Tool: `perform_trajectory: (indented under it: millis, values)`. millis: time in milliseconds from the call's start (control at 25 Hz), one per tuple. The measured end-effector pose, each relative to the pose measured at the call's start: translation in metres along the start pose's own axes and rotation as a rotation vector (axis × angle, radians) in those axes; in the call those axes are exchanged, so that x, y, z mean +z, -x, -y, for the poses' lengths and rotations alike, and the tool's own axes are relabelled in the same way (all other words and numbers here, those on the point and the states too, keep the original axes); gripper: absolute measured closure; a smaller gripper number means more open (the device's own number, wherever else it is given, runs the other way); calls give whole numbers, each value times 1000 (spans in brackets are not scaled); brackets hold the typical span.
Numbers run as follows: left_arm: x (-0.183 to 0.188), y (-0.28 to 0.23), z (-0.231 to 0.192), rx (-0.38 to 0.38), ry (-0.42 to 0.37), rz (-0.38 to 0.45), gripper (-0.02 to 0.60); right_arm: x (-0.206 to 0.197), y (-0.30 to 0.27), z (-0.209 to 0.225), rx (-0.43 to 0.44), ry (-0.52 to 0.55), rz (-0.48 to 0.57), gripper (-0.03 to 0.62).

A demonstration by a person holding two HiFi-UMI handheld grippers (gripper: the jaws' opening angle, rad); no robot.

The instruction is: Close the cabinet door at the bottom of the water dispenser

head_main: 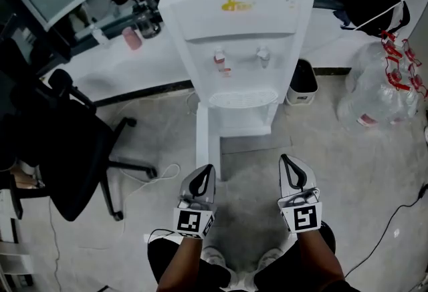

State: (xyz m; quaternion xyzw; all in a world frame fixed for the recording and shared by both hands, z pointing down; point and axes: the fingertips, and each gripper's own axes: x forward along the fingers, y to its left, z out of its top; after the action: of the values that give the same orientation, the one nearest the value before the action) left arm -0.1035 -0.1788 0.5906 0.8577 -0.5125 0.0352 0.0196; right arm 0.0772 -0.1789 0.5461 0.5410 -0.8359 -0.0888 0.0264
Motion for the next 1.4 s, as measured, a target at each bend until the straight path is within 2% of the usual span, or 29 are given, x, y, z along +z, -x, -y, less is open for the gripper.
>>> perform_trajectory:
  millis: [240,360,600,920,1200,1400]
  values:
    - [-31,-5,3,4,-24,63,565,-56,4,3,-22,12,9,591]
    - [-37,-4,3,8,-25,66,565,-74,3,-2,-23,3,-3,591]
    - [-38,17,3,21,-37,52,565,-77,1,-18,0,4,-3,591]
    - [-53,43,-30,118,-6,53,565,-81,-4,-36,39,24,-8,591]
    - [-97,60,-56,185,3,-6,565,-86,-13,-56,79,23,-8,591]
    - [-134,59,-58,190,23,-88,565,-90,-15,-62,89,17,-20,591]
